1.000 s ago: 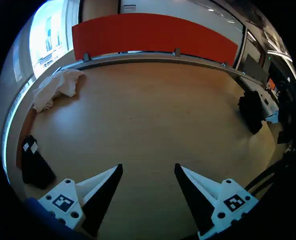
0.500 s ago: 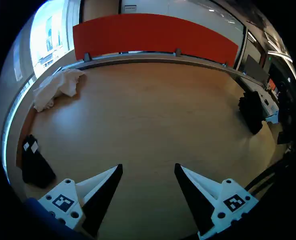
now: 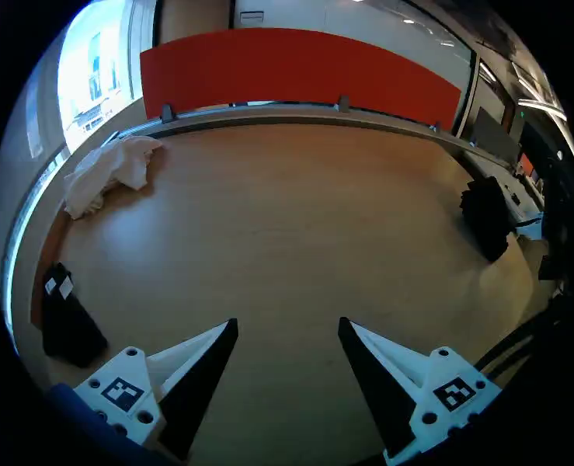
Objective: Fold towel
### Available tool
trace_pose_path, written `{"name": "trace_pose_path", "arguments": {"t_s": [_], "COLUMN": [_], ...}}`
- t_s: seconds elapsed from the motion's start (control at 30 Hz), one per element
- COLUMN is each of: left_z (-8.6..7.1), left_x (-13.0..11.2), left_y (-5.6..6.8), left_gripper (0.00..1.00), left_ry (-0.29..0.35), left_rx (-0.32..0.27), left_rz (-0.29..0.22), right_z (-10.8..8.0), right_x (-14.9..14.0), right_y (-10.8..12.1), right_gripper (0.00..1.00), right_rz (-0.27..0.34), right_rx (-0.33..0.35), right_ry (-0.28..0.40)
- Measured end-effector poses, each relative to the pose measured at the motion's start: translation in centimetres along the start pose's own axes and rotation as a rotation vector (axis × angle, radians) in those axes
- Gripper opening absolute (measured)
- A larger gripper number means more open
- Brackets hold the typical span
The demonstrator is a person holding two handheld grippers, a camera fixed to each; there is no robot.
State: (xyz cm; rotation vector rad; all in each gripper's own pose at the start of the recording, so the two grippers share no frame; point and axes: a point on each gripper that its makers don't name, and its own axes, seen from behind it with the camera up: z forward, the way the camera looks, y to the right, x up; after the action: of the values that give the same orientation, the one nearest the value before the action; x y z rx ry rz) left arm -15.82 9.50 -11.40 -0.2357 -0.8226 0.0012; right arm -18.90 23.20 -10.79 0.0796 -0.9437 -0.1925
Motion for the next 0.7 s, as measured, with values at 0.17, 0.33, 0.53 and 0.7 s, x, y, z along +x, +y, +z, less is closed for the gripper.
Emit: {"name": "trace_pose_path", "arguments": {"t_s": [0.17, 0.33, 0.53, 0.7], "left_z": [-0.1, -0.2, -0.3, -0.3], "left_x": [0.0, 0.2, 0.4, 0.5], "left_y": [0.0, 0.0, 0.0, -0.1], "left_gripper": [0.96, 0.96, 0.96, 0.96], "left_ry": [0.002, 0.006, 0.012, 0.017], "left_rx": [-0.001, -0.003, -0.004, -0.005], "left_rz": [0.000, 0.001, 0.002, 0.000], "right_z": [-0.6, -1.1, -1.5, -1.7], "right_x": [0.6, 1.4, 2.2, 2.8], "right_y": [-0.2, -0.5, -0.9, -1.2], "right_gripper": [0.69, 0.92, 1.00, 1.00], "right_rz": [0.015, 0.026, 0.032, 0.039], "right_rx": [0.000, 0.006, 0.011, 0.011], "right_ry": [0.027, 0.055, 0.076, 0.093]}}
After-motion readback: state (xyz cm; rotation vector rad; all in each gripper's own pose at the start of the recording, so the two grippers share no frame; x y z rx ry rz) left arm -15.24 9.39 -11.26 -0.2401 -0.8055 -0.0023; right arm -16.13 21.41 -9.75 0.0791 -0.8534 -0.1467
